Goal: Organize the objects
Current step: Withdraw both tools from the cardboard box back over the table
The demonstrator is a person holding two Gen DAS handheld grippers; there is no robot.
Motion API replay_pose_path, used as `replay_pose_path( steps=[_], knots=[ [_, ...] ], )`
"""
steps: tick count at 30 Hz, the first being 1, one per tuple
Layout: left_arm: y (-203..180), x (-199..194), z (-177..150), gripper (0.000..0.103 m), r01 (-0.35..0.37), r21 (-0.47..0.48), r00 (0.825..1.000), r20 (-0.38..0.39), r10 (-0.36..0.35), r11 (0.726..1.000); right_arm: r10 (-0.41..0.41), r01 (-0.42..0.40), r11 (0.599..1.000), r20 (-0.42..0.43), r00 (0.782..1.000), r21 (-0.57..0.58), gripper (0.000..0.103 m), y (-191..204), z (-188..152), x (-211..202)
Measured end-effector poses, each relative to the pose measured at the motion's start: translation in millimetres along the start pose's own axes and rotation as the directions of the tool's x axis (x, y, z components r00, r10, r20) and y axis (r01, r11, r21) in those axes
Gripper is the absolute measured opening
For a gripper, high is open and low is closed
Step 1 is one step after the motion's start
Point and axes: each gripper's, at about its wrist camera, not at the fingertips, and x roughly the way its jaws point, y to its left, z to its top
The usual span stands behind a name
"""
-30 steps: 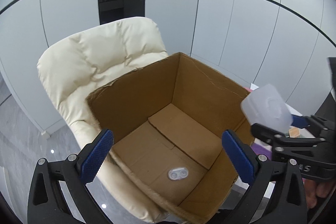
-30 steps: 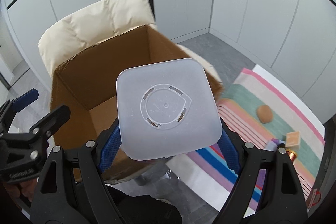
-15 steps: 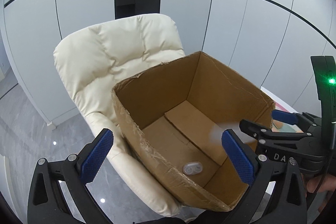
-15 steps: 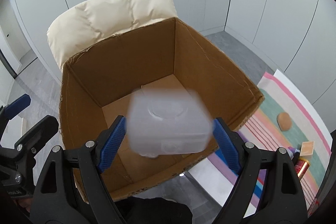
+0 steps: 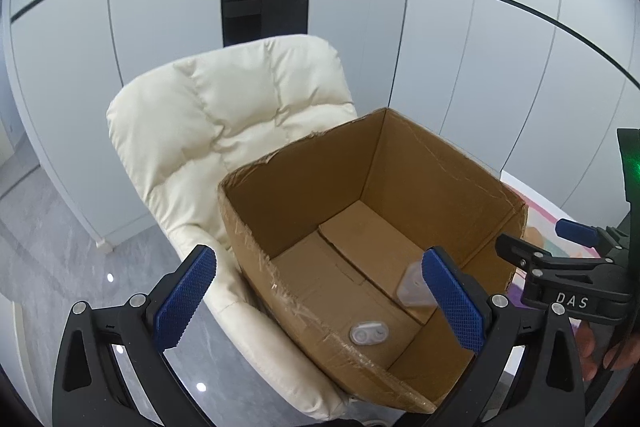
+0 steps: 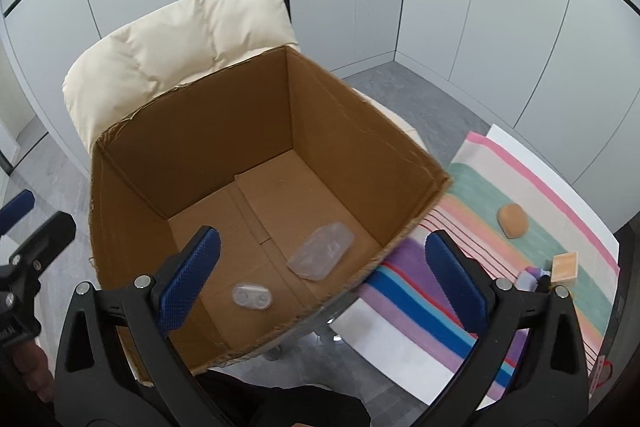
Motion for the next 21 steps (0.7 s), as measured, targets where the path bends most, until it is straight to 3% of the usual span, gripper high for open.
replay_pose_path(
  steps=[13,21],
  knots=[
    [-40.9,14.4,9.4,0.103,0.06,0.013,0.998,-0.023,-0.06,0.998,-0.07,0.07,0.998,0.015,0.997,-0.002,0.103,-40.5,-14.5,-13.6],
    [-78.6,20.4,12.8,0.103,0.089,0.041,0.996,-0.036,-0.087,0.995,-0.128,0.127,0.99,0.014,0.992,0.055,0.103,-89.1,-27.1,-26.9]
  ],
)
